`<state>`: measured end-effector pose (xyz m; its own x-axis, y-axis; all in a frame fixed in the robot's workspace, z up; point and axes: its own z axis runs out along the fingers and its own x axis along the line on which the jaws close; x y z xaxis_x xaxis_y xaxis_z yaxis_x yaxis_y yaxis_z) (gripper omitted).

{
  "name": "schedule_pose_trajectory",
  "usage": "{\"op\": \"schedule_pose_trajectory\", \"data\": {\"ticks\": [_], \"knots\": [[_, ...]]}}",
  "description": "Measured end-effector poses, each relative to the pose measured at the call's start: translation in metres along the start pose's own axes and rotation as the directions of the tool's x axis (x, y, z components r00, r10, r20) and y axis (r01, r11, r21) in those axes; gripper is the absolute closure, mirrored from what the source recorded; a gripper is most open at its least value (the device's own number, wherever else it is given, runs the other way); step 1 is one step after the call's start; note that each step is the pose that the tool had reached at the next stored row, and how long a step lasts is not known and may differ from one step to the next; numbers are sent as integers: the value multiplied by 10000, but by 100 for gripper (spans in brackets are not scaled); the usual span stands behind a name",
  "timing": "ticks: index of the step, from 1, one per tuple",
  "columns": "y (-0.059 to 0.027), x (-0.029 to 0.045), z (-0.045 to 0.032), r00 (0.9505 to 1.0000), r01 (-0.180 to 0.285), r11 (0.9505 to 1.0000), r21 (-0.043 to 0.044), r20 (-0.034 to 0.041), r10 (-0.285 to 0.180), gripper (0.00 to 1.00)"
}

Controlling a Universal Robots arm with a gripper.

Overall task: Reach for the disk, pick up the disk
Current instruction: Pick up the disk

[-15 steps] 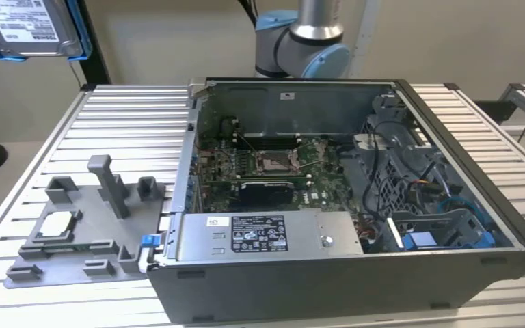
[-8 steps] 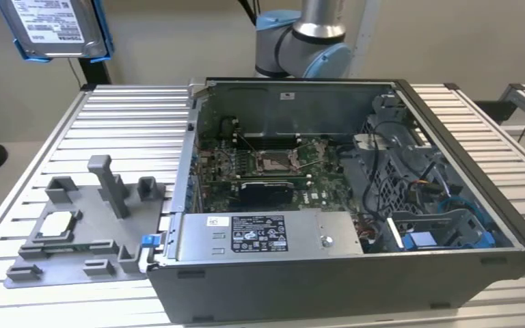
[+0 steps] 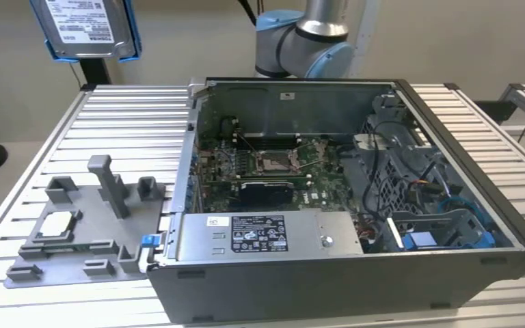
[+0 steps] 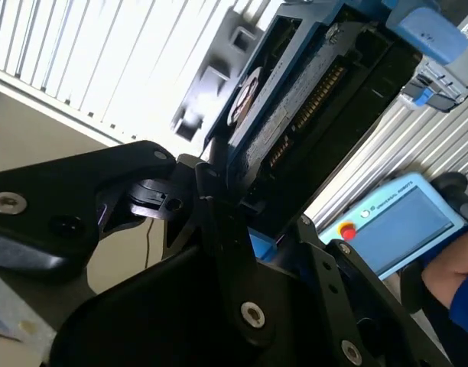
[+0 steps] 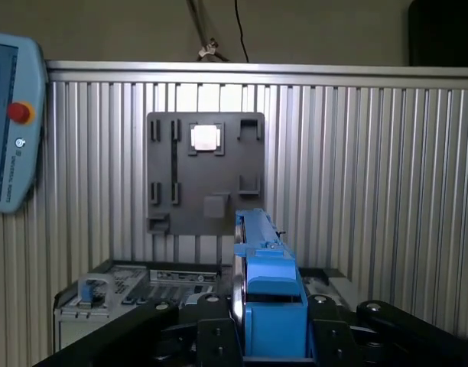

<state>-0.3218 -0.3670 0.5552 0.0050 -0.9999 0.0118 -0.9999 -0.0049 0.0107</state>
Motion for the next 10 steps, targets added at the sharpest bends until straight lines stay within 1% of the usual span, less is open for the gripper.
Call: {"op": "schedule_pose_trajectory", "data": {"ticks": [10], "knots": [[-445, 2, -2, 10000, 2, 10000, 1, 0, -2, 100]]}}
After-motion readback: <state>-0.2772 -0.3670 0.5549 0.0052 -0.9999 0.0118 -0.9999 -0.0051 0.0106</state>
